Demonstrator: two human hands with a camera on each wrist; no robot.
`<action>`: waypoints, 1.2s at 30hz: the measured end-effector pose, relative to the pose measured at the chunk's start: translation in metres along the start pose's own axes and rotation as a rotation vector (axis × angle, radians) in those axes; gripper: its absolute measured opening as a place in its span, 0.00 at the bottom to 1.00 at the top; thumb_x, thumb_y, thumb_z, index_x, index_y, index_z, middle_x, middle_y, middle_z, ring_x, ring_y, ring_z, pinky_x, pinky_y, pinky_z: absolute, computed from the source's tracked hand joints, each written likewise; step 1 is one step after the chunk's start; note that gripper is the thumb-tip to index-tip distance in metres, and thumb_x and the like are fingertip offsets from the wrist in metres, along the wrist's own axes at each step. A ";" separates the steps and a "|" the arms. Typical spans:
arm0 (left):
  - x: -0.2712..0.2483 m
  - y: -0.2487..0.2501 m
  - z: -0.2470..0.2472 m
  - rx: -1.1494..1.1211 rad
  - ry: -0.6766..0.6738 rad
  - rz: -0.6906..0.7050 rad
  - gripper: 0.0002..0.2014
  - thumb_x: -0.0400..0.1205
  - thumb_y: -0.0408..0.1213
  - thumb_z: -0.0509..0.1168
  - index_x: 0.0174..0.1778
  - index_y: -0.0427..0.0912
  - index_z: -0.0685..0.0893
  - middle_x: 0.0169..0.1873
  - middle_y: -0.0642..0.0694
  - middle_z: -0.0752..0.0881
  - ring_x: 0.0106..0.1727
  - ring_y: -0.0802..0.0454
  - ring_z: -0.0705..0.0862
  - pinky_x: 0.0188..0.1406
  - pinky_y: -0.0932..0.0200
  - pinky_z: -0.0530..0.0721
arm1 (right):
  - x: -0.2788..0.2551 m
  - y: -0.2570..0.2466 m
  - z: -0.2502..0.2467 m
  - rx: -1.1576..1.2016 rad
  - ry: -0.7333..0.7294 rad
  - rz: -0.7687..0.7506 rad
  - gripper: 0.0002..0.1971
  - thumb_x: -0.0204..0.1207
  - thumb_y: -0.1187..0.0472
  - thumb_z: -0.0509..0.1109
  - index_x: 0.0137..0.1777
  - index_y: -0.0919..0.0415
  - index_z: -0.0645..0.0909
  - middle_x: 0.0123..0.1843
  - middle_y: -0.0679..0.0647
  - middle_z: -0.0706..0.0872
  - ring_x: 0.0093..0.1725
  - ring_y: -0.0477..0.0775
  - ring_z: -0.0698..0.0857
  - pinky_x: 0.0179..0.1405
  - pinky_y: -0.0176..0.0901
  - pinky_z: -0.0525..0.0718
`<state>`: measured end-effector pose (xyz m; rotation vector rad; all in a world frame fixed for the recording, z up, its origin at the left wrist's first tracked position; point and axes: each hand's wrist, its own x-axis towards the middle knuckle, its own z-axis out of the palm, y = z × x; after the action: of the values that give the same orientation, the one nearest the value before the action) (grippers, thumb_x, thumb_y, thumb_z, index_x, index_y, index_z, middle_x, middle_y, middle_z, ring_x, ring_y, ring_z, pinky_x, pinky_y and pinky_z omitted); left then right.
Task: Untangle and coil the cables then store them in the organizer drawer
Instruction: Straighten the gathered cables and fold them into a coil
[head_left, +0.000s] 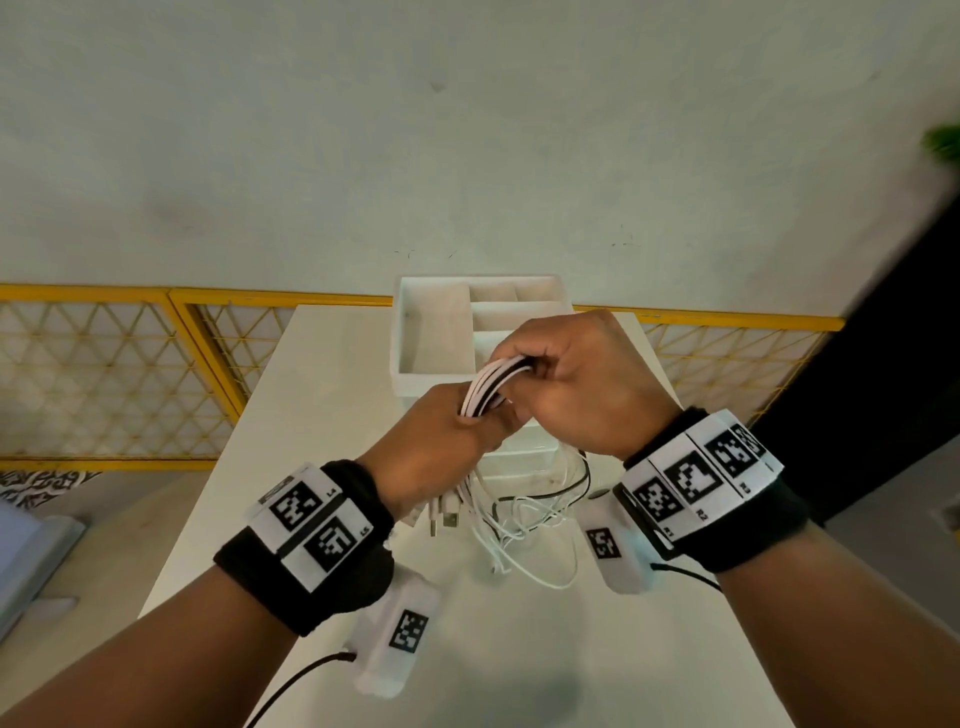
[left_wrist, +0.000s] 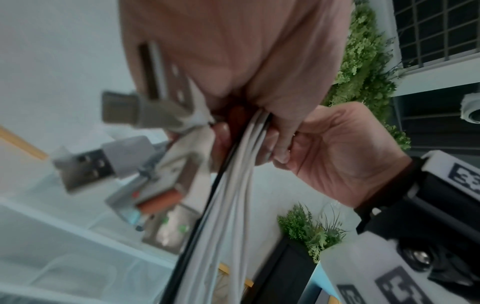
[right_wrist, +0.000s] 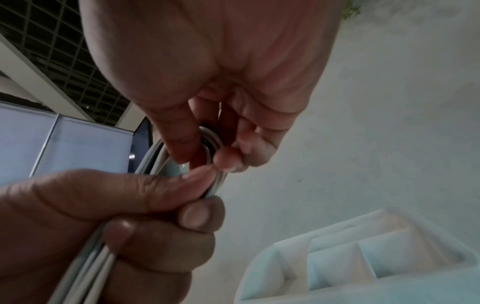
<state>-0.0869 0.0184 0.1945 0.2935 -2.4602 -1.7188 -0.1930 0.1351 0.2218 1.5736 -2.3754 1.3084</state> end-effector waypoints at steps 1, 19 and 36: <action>0.000 0.000 0.000 -0.001 -0.008 0.010 0.16 0.85 0.42 0.64 0.32 0.41 0.73 0.25 0.48 0.71 0.23 0.60 0.67 0.26 0.70 0.66 | 0.000 0.000 -0.001 -0.009 -0.029 0.013 0.13 0.64 0.68 0.68 0.41 0.56 0.93 0.35 0.42 0.90 0.36 0.41 0.86 0.37 0.34 0.81; 0.010 -0.001 0.003 0.071 0.052 0.010 0.08 0.84 0.36 0.64 0.40 0.50 0.84 0.27 0.58 0.84 0.30 0.64 0.79 0.33 0.68 0.77 | -0.001 0.000 0.008 0.131 0.077 -0.013 0.03 0.72 0.65 0.77 0.38 0.61 0.90 0.42 0.52 0.89 0.27 0.46 0.76 0.33 0.25 0.71; 0.012 0.010 -0.038 0.006 -0.036 -0.259 0.34 0.78 0.73 0.47 0.37 0.43 0.75 0.26 0.50 0.69 0.25 0.54 0.63 0.27 0.58 0.63 | -0.022 0.022 0.024 0.572 -0.107 0.480 0.33 0.77 0.68 0.75 0.79 0.50 0.68 0.23 0.50 0.83 0.20 0.53 0.81 0.45 0.68 0.90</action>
<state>-0.0912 -0.0161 0.2167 0.6121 -2.5479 -1.8248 -0.1890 0.1396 0.1829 1.1990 -2.7137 2.2082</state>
